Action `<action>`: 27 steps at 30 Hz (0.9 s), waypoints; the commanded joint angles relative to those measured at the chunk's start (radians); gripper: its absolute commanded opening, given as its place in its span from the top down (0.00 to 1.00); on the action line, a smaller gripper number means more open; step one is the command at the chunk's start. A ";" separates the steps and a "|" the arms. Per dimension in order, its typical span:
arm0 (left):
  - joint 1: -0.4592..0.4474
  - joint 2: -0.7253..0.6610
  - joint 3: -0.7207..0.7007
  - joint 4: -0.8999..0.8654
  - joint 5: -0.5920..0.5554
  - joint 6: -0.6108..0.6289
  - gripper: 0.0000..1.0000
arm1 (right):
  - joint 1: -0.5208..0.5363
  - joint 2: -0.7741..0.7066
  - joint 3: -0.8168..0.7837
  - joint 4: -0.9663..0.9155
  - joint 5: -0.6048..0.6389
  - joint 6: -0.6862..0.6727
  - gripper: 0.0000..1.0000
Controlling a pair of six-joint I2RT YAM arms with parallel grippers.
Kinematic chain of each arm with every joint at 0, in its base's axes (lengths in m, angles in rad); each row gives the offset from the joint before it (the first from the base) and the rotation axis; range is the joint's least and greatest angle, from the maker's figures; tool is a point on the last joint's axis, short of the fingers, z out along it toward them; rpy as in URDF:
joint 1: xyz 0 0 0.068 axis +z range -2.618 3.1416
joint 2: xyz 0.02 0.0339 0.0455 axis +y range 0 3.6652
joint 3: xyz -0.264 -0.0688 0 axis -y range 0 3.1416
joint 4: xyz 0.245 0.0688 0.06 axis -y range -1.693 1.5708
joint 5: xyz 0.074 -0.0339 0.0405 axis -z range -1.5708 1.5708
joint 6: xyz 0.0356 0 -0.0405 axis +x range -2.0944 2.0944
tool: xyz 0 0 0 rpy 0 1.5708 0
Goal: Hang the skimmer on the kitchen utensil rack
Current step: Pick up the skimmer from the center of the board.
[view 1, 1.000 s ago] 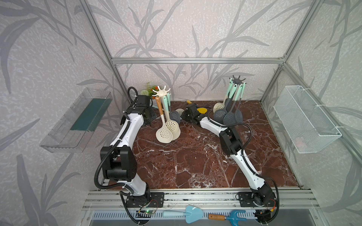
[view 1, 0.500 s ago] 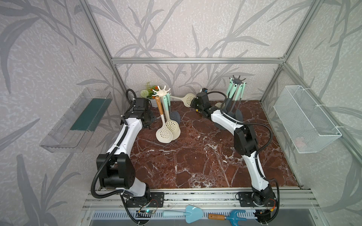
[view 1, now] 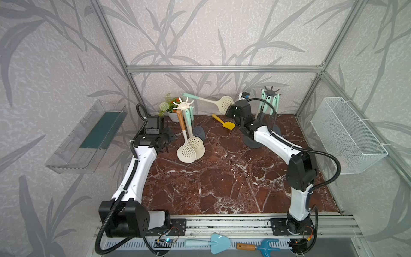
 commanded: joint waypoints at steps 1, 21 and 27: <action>0.003 -0.055 -0.016 -0.022 0.022 0.019 0.46 | -0.006 -0.122 -0.049 0.087 0.070 0.011 1.00; 0.003 -0.284 -0.087 0.043 0.160 0.014 0.45 | 0.007 -0.326 -0.233 0.205 -0.015 0.234 1.00; 0.003 -0.389 -0.103 0.086 0.230 -0.002 0.45 | 0.020 -0.428 -0.345 0.217 -0.052 0.308 1.00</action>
